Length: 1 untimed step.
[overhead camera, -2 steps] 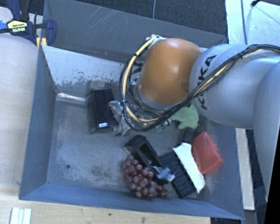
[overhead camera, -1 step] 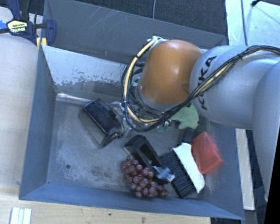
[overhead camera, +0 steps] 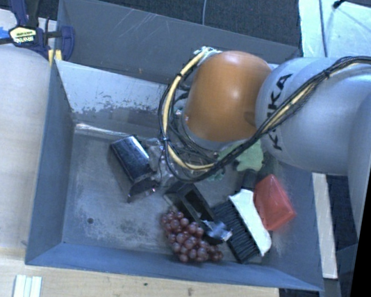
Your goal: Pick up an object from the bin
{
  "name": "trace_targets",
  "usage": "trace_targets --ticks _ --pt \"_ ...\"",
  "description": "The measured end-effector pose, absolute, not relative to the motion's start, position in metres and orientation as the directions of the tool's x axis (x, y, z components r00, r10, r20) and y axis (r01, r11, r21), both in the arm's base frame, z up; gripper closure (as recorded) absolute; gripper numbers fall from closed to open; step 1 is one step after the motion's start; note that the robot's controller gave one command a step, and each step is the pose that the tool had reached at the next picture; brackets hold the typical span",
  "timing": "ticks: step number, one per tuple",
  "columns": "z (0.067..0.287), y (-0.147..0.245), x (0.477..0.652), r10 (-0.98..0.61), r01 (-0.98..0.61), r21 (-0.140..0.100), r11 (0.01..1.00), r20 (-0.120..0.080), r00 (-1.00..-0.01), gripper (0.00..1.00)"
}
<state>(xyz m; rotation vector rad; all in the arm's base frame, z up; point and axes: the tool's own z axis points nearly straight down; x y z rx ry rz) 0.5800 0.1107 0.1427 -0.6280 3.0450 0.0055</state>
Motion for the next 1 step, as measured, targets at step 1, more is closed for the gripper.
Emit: trace_targets --ticks 1 --pt "0.1676 0.1178 0.5745 -0.485 -0.485 -0.011 0.875 -0.042 -0.874 1.0"
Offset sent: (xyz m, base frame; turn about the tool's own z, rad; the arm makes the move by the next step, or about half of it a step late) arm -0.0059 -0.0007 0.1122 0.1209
